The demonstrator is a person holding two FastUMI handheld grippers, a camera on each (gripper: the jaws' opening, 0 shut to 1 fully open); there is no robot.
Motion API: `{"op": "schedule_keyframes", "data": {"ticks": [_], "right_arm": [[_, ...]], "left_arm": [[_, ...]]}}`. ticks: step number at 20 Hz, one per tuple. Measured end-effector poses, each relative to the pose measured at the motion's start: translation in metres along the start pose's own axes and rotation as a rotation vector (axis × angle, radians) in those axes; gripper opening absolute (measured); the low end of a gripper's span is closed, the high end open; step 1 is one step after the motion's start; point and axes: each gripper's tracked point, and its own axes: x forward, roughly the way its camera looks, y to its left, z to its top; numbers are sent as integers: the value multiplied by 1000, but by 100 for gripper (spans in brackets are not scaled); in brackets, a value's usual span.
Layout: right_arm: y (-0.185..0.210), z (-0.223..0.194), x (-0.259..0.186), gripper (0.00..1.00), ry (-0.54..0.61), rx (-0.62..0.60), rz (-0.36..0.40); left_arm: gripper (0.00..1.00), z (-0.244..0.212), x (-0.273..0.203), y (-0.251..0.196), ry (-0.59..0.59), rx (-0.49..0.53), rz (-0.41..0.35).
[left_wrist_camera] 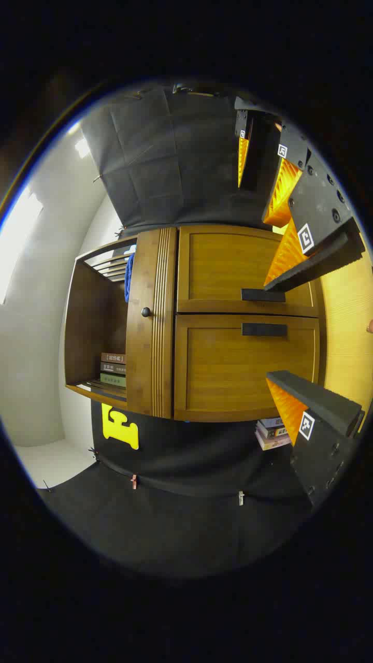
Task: Open the right door of the double-door shoe cabinet with the right hand, and open the left door with the left hand.
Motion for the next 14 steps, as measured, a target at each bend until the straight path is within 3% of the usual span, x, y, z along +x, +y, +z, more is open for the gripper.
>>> {"op": "schedule_keyframes", "data": {"ticks": [2, 9, 14], "right_arm": [[-1, 2, 0, 96, -12, -4, -7], [2, 4, 2, 96, -12, -18, 13], [4, 0, 2, 96, 1, -22, 14]], "left_arm": [[96, -4, 3, 4, 25, -18, 13], [95, -5, 9, 17, 37, -24, 67], [94, -4, 6, 5, 24, -3, 28]]}}
